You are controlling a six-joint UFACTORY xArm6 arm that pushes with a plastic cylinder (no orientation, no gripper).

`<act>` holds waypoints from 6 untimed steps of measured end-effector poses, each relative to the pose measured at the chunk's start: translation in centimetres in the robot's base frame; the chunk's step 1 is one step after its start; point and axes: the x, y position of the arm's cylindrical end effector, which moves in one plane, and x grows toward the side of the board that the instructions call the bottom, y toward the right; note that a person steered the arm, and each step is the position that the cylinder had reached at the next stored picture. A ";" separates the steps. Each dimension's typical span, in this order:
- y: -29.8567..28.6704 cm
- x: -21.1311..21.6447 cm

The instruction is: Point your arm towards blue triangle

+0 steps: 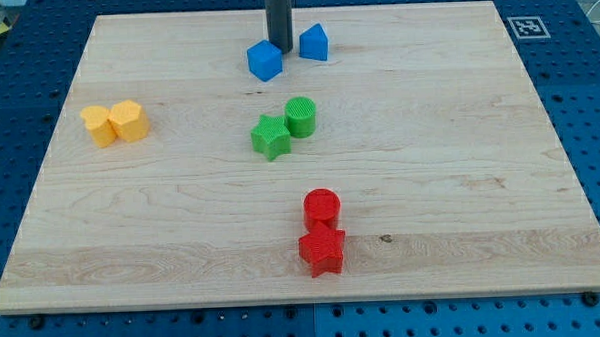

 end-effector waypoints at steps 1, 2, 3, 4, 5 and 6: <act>-0.2 -2.7; 0.7 -5.0; 2.1 -6.9; 2.9 -7.2; 4.6 -7.0; 6.2 -6.4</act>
